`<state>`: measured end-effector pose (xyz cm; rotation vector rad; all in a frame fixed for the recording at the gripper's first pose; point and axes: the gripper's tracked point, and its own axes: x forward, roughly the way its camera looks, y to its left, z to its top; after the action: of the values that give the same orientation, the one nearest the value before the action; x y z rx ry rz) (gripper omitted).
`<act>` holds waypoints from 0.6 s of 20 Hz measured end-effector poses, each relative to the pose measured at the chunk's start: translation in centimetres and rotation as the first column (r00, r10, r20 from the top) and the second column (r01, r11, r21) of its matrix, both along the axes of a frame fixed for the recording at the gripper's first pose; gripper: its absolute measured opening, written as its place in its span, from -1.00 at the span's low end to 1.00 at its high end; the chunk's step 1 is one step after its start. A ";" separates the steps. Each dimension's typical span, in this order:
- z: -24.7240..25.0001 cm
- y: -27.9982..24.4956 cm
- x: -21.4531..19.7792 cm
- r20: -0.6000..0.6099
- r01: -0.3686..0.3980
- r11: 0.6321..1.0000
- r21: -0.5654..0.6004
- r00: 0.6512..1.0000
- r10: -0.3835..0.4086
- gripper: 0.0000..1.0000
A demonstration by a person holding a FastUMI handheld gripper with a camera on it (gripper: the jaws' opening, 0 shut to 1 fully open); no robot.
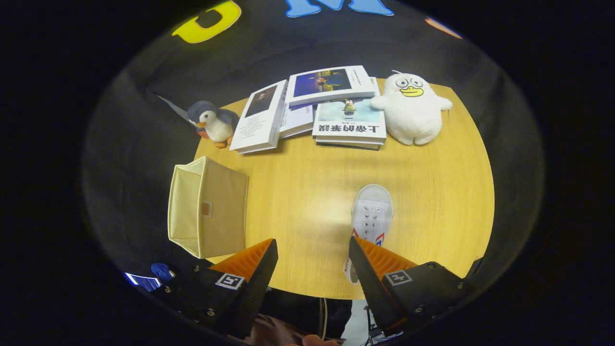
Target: Open the storage box then place both shoes into the box .Put the left shoe in first, then the right shoe, with the right side of both shoes facing outward in a uniform manner.
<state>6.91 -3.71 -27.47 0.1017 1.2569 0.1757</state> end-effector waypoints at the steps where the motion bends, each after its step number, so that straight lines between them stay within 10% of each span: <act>1: -0.6 -1.0 -0.2 -0.005 0.011 1.000 -0.008 1.000 -0.011 0.81; 12: -8.3 -8.4 -2.7 -0.093 0.095 0.995 -0.039 0.991 -0.099 0.81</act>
<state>4.18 -12.12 -35.76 0.1422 1.3458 0.0654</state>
